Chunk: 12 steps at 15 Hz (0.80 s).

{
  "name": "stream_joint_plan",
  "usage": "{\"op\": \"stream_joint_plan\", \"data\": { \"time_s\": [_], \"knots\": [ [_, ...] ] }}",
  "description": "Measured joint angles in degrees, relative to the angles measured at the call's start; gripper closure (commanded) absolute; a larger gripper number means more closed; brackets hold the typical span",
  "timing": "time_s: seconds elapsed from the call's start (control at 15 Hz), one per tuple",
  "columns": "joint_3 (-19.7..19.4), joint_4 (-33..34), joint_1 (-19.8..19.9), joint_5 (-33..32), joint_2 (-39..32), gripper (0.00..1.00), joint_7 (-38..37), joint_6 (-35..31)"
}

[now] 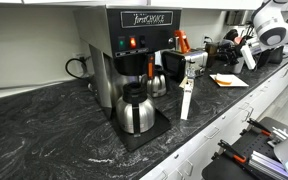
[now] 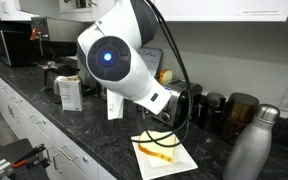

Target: Push the right lever on the bread toaster upwards

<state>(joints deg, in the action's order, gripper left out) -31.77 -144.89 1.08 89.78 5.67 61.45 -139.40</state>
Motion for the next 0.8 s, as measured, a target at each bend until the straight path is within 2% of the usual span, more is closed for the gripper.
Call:
{"op": "stream_joint_plan", "data": {
  "time_s": [0.27, 0.6, 0.73, 0.8],
  "knots": [
    [5.3, 1.5, 5.9, 5.5, -5.1, 0.55, 2.5, 2.4],
    [8.9, 2.1, 9.2, 8.5, -8.6, 0.91, 3.0, 3.7],
    [9.5, 2.4, 9.9, 8.9, -9.8, 1.00, 3.1, 4.6],
    [9.7, 2.7, 10.2, 8.9, -10.4, 1.00, 3.1, 5.0]
  ]
}}
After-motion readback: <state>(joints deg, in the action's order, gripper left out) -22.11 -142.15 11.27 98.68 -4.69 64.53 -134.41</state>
